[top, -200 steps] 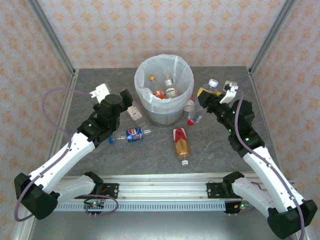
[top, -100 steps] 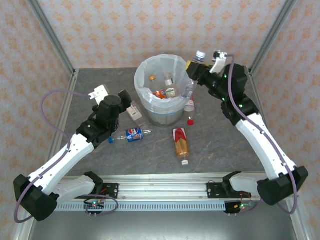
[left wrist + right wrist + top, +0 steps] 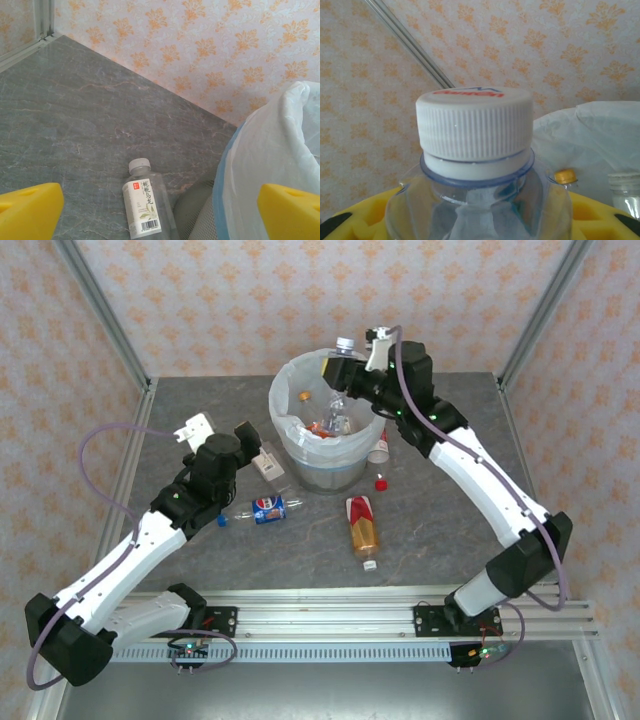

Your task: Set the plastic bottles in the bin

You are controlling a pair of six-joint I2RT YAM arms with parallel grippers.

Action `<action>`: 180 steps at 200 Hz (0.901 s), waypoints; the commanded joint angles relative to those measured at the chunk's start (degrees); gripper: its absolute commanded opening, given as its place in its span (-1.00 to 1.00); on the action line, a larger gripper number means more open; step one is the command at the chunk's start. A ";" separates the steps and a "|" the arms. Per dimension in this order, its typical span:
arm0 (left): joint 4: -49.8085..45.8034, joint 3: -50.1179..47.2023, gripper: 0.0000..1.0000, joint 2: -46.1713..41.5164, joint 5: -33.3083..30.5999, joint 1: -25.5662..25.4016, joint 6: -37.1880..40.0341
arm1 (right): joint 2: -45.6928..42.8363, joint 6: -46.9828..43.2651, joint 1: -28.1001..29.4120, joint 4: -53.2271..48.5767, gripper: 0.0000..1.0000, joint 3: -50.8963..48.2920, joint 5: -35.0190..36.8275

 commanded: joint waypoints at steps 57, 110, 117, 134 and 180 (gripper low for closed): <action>-1.64 -2.48 1.00 -3.11 -2.18 0.72 -1.08 | 11.61 1.77 2.37 -0.61 -1.00 9.26 0.24; -2.02 -3.19 1.00 -2.18 -1.41 1.11 -1.43 | 14.40 -2.80 4.72 -3.79 -0.94 7.81 3.57; -2.00 -3.13 1.00 -1.95 -1.22 1.12 -1.43 | 14.82 -3.03 4.72 -3.75 -0.94 7.39 3.79; -2.12 -2.99 1.00 -1.40 -0.65 1.17 -1.34 | 15.99 -3.47 4.72 -3.95 -0.94 6.49 4.81; -1.94 -2.49 1.00 -0.04 0.67 1.24 -1.25 | 18.76 -4.31 4.72 -3.78 -0.82 5.45 6.63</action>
